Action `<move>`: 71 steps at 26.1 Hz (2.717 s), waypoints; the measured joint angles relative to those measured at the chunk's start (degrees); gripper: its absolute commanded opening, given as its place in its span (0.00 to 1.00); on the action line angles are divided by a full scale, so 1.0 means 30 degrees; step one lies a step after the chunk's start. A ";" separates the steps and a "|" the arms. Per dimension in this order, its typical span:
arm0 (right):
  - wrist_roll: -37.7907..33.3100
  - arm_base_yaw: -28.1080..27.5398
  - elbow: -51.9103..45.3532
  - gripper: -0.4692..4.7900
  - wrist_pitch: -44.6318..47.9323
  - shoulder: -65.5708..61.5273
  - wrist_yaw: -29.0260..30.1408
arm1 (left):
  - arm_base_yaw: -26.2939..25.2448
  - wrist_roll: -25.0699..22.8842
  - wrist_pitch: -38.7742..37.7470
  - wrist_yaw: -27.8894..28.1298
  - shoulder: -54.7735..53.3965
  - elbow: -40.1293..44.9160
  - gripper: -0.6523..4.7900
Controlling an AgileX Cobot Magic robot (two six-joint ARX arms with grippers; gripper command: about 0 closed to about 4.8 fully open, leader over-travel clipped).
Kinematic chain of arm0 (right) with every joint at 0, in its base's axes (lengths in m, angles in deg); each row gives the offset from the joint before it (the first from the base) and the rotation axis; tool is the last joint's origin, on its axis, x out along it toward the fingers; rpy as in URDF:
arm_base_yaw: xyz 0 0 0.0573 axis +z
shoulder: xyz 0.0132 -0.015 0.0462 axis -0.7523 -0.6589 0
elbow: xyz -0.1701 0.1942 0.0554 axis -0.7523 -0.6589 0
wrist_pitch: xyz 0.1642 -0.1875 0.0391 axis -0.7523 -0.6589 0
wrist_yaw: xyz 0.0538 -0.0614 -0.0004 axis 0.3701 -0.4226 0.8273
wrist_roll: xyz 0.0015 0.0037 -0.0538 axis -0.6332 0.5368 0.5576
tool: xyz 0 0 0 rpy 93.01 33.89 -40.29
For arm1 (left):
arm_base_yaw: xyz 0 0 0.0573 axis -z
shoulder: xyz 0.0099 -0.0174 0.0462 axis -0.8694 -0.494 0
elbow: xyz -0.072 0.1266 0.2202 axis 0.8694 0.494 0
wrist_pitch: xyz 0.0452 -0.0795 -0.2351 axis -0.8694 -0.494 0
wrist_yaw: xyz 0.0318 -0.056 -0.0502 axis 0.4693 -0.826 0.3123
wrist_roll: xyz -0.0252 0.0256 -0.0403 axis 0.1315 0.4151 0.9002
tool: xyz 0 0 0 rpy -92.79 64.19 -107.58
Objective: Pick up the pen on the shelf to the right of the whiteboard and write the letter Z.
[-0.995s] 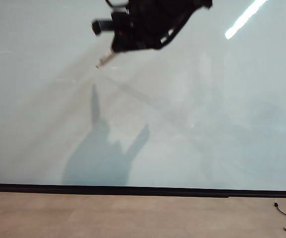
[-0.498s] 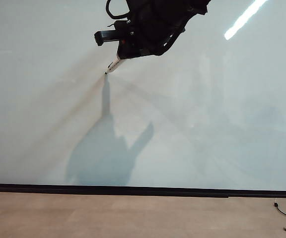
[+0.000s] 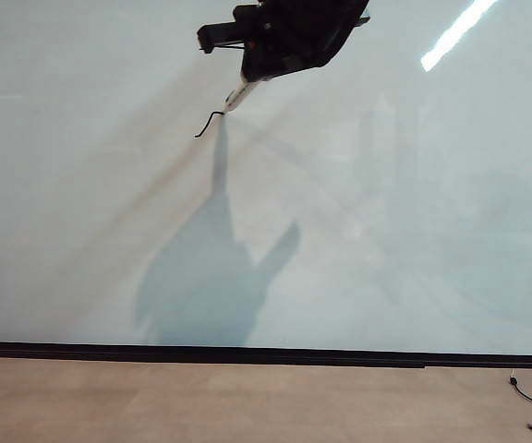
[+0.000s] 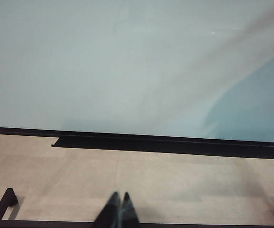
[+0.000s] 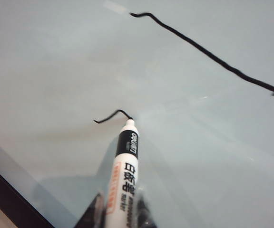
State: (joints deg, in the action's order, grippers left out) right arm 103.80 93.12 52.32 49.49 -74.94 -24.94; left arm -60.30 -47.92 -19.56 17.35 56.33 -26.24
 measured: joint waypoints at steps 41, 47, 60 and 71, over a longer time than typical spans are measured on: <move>0.1770 0.0627 0.0007 0.08 -0.2419 0.3978 -0.3038 | 0.0000 0.0000 0.0007 0.0000 0.0007 -0.0007 0.11; 0.1865 0.4160 0.0007 0.08 -0.2951 0.3861 -0.4262 | 0.0000 0.0000 0.0007 0.0000 0.0007 -0.0007 0.11; -0.1049 0.3213 0.0000 0.08 0.2106 -0.1151 0.0911 | 0.0000 0.0007 0.0007 0.0000 0.0007 0.0000 0.11; -0.4160 0.0087 -0.2951 0.08 0.6841 -0.1333 0.5370 | 0.0000 0.0000 0.0007 0.0000 0.0007 0.0000 0.11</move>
State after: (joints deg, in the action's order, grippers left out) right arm 91.32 93.39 43.47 70.01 -78.94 -8.83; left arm -60.30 -47.92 -19.54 17.35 56.35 -26.24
